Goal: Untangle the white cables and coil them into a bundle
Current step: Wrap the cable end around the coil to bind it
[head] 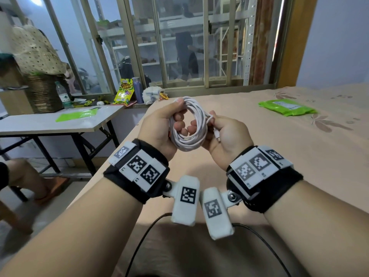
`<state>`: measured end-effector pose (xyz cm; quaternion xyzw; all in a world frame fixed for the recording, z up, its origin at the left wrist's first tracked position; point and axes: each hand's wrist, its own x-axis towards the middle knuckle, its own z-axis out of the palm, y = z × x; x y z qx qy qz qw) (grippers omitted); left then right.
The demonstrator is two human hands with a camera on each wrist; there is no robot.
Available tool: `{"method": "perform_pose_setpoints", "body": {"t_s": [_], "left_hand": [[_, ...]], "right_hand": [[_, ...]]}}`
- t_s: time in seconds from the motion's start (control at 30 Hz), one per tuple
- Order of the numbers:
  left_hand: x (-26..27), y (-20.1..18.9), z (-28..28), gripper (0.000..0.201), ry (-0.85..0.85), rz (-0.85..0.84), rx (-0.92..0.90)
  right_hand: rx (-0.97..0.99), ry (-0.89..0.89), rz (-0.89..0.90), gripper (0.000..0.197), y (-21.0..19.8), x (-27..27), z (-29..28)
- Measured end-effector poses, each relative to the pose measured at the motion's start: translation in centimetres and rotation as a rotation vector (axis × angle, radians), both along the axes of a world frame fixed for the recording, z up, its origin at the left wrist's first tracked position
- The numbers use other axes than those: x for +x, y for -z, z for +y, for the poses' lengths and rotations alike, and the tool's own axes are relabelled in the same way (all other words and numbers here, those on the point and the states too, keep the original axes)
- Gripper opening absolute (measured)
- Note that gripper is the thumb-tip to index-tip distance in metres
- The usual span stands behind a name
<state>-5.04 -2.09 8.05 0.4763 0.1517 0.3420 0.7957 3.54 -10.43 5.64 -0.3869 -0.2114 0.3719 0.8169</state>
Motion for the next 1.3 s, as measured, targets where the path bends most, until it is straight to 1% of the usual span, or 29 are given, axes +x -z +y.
{"method": "perform_pose_setpoints", "body": {"t_s": [0.13,0.27,0.33,0.4,0.5,0.6,0.67,0.73,0.77,0.8,0.83,0.87,0.9,0.93,0.97,1.0,1.1,1.17,1.3], "left_hand": [[0.1,0.0,0.2,0.013,-0.037,-0.015,-0.030],[0.2,-0.4,-0.2,0.012,-0.034,-0.062,0.023],[0.1,-0.3,0.1,0.015,-0.055,-0.038,0.070],[0.1,-0.3,0.3,0.015,-0.116,0.011,0.136],[0.3,0.2,0.6,0.014,-0.279,0.128,0.250],[0.8,0.7,0.6,0.014,-0.341,0.207,0.381],[1.2,1.2,0.7,0.024,-0.379,0.252,0.548],[1.3,1.4,0.3,0.035,-0.382,0.327,0.720],[1.4,1.4,0.1,0.045,-0.364,0.360,0.792],[1.4,1.5,-0.2,0.056,-0.346,0.376,0.846],[1.4,1.5,-0.6,0.063,-0.353,0.379,0.863],[1.3,1.7,-0.8,0.066,-0.384,0.352,0.863],[1.3,1.9,-0.9,0.064,-0.420,0.315,0.864],[1.2,2.1,-1.0,0.058,-0.443,0.283,0.892],[1.0,2.2,-1.3,0.051,-0.458,0.279,0.937],[1.0,2.5,-1.2,0.049,-0.467,0.298,0.995],[0.5,2.9,-1.4,0.069,-0.454,0.319,1.127],[0.3,3.1,-1.5,0.072,-0.436,0.302,1.148],[-0.3,3.3,-1.3,0.055,-0.520,0.341,1.165]], "right_hand": [[-0.051,-0.088,-0.049,0.021,0.2,0.3,-0.4],[0.032,-0.143,-0.049,0.020,0.2,0.5,-0.7],[0.070,-0.167,-0.045,0.019,0.3,0.6,-0.9],[0.098,-0.186,-0.064,0.017,0.2,0.8,-1.2],[0.098,-0.177,-0.128,0.015,-0.2,0.6,-1.2],[0.079,-0.129,-0.145,0.007,-0.5,0.2,-0.8],[0.063,-0.073,-0.153,0.001,-0.6,0.1,-0.5],[0.051,-0.017,-0.165,0.003,-0.7,0.1,-0.4],[0.047,0.007,-0.176,0.004,-0.7,0.1,-0.3],[0.040,0.024,-0.192,0.005,-0.9,0.0,-0.2],[0.034,0.038,-0.210,0.006,-1.0,0.0,-0.2],[0.028,0.054,-0.223,0.007,-1.1,0.0,-0.2],[0.024,0.071,-0.232,0.008,-1.2,0.0,-0.1],[0.020,0.088,-0.236,0.008,-1.3,0.0,0.0],[0.020,0.102,-0.234,0.007,-1.4,0.0,0.0],[0.023,0.108,-0.223,0.008,-1.6,0.0,0.0],[0.057,0.080,-0.160,0.015,-2.2,0.1,-0.2],[0.085,0.033,-0.139,0.013,-2.6,0.1,-0.3],[0.047,-0.052,-0.165,0.015,-2.5,-0.2,-0.2]]}}
